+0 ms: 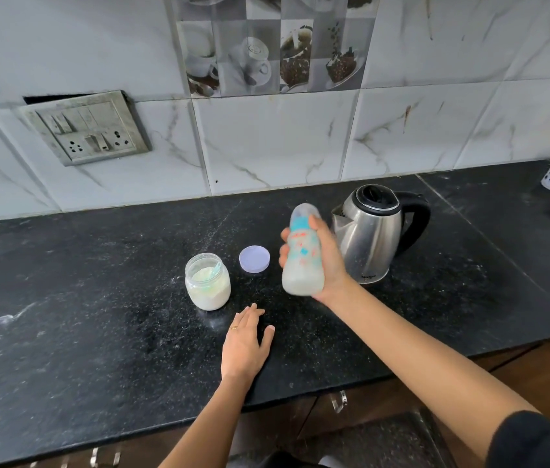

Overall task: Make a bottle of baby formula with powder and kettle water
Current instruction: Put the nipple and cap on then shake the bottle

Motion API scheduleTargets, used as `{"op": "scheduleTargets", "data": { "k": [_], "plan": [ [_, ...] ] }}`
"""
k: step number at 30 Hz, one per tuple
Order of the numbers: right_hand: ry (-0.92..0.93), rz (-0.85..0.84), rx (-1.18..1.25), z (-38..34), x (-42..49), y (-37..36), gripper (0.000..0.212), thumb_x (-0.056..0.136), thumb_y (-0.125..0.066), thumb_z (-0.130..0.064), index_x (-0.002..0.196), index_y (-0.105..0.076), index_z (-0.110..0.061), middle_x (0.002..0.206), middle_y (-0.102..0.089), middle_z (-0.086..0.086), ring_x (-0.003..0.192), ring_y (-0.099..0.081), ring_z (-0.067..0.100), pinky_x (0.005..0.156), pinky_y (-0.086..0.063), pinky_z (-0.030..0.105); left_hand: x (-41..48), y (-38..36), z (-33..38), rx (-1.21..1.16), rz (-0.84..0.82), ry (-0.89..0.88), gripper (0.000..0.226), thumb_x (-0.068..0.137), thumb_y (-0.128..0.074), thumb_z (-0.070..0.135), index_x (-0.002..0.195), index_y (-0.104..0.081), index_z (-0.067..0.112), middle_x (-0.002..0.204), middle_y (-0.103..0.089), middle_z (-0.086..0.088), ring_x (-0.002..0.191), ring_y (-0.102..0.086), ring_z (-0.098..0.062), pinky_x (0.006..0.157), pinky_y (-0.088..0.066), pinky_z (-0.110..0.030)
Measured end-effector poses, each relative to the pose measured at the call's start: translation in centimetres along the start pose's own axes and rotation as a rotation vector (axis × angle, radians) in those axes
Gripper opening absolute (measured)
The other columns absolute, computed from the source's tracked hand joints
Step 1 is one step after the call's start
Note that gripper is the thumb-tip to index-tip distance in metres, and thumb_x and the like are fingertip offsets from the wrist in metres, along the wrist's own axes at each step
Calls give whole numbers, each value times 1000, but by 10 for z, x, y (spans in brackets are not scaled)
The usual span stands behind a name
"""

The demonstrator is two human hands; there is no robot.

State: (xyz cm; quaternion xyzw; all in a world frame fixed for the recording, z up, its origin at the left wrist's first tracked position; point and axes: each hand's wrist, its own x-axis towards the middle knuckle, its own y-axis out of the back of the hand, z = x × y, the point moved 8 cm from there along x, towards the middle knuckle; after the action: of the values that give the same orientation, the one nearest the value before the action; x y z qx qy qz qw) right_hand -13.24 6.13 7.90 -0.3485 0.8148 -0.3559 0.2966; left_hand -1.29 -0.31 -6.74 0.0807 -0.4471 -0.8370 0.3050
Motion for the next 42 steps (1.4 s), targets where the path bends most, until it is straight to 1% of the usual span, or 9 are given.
{"op": "scheduleTargets", "data": {
  "k": [7,12,16,20,26,29,31,35,42],
  "plan": [
    [24,15,129,-11,7,-1,31,90,-52,-40,104,-48,-14,74,-60,4,50,-59,17,47,-51,24,0,1,2,6,5,-4,42,95,-51,38,132,-51,18,146,-44,3,139,-31,-13,116,-18,-26],
    [6,-61,-65,15,-7,-7,39,89,-55,-39,121,-40,-24,81,-58,7,53,-59,19,50,-51,27,1,1,2,12,1,-8,43,95,-50,38,133,-50,18,146,-44,2,140,-30,-13,116,-17,-25],
    [73,13,116,-19,10,-9,37,84,-61,-39,103,-50,-10,72,-61,5,50,-58,17,49,-51,23,1,1,2,16,6,-18,41,95,-51,38,131,-52,18,145,-45,2,139,-31,-13,116,-17,-25],
    [47,-40,-48,1,-2,-7,46,84,-58,-39,122,-40,-22,79,-59,6,53,-58,19,50,-51,27,1,2,2,29,15,-27,42,95,-50,38,132,-50,18,146,-44,1,139,-31,-13,116,-15,-24],
    [84,86,209,-21,6,0,32,89,-57,-40,101,-53,-11,75,-61,4,51,-59,17,48,-51,23,3,-8,1,168,-52,-49,58,101,-29,39,151,-17,11,159,-15,-4,147,-7,-14,118,0,-25],
    [34,33,-14,4,-3,4,42,87,-58,-40,121,-45,-17,79,-60,6,53,-58,18,50,-51,26,4,-12,-1,219,-96,-37,60,102,-23,40,152,-8,11,160,-6,-5,147,1,-14,118,5,-26],
    [44,18,-80,4,-10,1,45,86,-59,-38,124,-45,-20,80,-60,7,54,-58,19,51,-51,27,4,-13,-1,229,-96,-34,59,102,-22,40,152,-8,11,160,-5,-5,147,1,-13,118,6,-26],
    [104,92,162,-30,1,-1,31,90,-55,-39,99,-52,-10,74,-59,4,50,-57,17,49,-51,23,4,-13,-3,219,-87,-37,60,101,-26,42,152,-12,12,160,-9,-5,147,-2,-14,118,4,-26],
    [61,-5,2,-8,-8,-10,33,91,-54,-39,114,-47,-17,77,-60,6,53,-58,18,50,-51,26,5,-11,-1,199,-78,-30,61,101,-29,42,152,-14,12,160,-10,-3,147,-3,-13,117,5,-25]
  ]
}}
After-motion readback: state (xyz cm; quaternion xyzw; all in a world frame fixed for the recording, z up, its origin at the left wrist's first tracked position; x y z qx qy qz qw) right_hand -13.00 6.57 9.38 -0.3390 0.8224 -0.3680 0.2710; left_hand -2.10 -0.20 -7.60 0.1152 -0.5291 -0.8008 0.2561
